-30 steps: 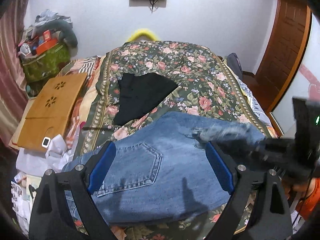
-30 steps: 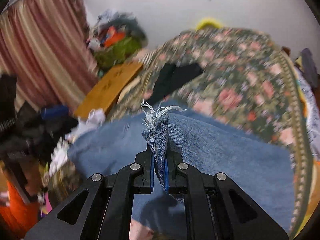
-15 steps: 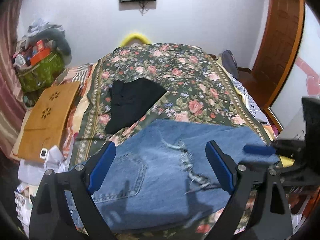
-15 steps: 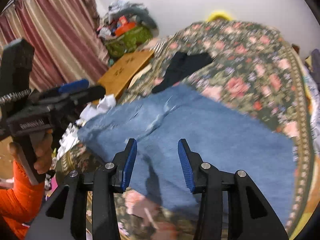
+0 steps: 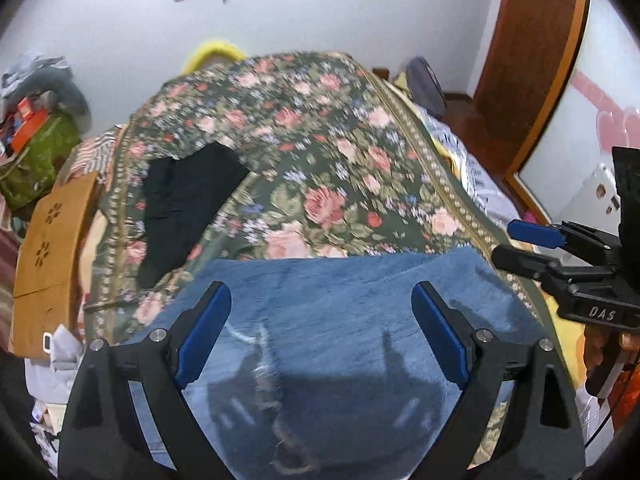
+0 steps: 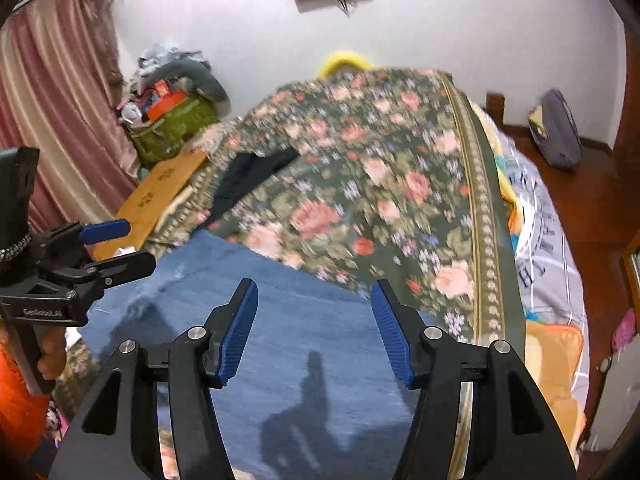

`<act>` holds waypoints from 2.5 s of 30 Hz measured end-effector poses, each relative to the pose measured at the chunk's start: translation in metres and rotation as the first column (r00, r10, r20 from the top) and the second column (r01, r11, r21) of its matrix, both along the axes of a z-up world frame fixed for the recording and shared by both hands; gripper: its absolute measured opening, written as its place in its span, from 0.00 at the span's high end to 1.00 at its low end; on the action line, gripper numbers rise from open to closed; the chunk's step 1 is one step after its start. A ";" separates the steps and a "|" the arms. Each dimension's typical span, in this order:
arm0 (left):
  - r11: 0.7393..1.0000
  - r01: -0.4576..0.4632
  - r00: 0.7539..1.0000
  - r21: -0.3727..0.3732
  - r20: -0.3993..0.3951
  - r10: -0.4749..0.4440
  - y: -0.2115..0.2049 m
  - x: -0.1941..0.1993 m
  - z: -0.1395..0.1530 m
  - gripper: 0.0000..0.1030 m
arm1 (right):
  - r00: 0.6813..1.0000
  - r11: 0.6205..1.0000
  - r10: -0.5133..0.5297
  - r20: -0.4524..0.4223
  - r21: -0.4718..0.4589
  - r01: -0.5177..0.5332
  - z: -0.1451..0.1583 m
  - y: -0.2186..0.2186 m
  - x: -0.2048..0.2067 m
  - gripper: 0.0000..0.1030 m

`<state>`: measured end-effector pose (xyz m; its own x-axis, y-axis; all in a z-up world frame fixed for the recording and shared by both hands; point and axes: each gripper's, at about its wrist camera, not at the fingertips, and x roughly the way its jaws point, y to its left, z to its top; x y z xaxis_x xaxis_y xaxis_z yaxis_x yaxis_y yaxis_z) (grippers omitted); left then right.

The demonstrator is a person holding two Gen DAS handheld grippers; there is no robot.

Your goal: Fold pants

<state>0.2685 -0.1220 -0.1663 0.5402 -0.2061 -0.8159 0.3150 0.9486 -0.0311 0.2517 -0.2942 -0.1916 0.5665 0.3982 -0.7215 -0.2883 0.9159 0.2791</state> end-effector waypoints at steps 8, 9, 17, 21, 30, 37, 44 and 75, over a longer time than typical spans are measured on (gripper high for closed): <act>0.992 0.036 0.988 0.118 -0.153 -0.018 -0.030 0.017 -0.063 0.10 | 0.980 0.996 0.052 -0.193 -0.067 -0.066 -0.065 0.000 0.011 0.46; 0.990 0.042 0.984 0.135 -0.176 -0.018 -0.031 0.017 -0.070 0.10 | 0.979 0.995 0.058 -0.197 -0.073 -0.074 -0.068 0.000 0.008 0.46; 0.987 0.061 0.986 0.150 -0.161 -0.036 -0.025 -0.004 -0.080 0.05 | 0.986 0.998 0.044 -0.163 -0.046 -0.052 -0.073 -0.017 -0.026 0.32; 0.989 0.043 0.986 0.138 -0.165 -0.020 -0.015 -0.012 -0.078 0.05 | 0.986 0.999 0.012 -0.165 -0.032 -0.017 -0.070 -0.026 -0.041 0.32; 0.994 0.015 0.991 0.110 -0.133 -0.001 0.014 -0.038 -0.065 0.03 | 0.980 0.996 -0.078 -0.185 -0.061 0.067 -0.065 -0.038 -0.059 0.23; 0.992 -0.104 0.992 0.065 -0.063 0.109 0.069 -0.061 -0.038 0.03 | 0.990 0.990 -0.064 -0.126 -0.134 0.047 -0.041 -0.028 -0.065 0.23; 0.952 -0.306 0.952 -0.006 0.027 0.306 0.155 -0.084 -0.004 0.03 | 1.000 0.993 0.002 0.006 -0.120 -0.001 0.002 0.015 -0.062 0.23; 0.622 -0.672 0.705 -0.401 -0.604 0.371 0.328 -0.129 -0.137 0.01 | 0.969 0.961 0.223 -0.110 -0.140 -0.237 -0.045 0.153 -0.034 0.23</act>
